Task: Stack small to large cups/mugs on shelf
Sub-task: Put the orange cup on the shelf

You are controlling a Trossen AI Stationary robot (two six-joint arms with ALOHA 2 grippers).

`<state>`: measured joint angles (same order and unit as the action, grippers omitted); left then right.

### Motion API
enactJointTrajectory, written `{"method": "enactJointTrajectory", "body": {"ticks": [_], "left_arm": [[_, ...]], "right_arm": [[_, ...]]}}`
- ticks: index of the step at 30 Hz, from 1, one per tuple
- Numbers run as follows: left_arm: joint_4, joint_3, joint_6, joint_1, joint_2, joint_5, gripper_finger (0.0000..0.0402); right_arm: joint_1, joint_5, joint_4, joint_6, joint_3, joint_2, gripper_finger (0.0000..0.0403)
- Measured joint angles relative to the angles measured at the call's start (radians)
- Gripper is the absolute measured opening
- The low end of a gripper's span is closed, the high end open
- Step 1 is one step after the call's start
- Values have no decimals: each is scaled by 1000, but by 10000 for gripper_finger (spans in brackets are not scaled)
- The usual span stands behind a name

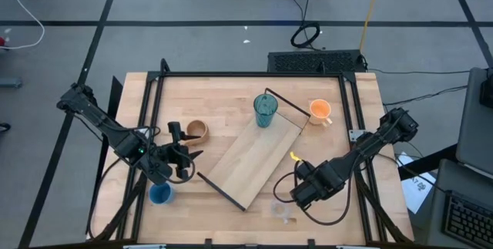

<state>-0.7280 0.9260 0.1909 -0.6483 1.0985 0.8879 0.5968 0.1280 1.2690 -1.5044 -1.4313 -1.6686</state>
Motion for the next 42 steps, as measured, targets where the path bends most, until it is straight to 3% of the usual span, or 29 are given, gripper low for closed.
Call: {"method": "enactJointTrajectory", "body": {"ticks": [8, 16, 25, 28, 34, 42], "left_arm": [[0, 0, 0, 0, 0, 0, 234], [0, 0, 1, 0, 0, 0, 234], [1, 0, 3, 0, 0, 0, 234], [1, 0, 3, 0, 0, 0, 234], [42, 0, -24, 0, 0, 0, 234], [53, 0, -32, 0, 0, 0, 234]], "right_arm": [[22, -170, -3, 79, -52, 61, 1], [88, -529, -52, 209, -53, 124, 1], [133, -765, -96, 319, -52, 128, 0], [150, -880, -188, 389, -35, 128, 0], [146, -999, -506, 616, 62, 127, 0], [72, -1011, -1137, 1114, 251, 135, 0]]}}
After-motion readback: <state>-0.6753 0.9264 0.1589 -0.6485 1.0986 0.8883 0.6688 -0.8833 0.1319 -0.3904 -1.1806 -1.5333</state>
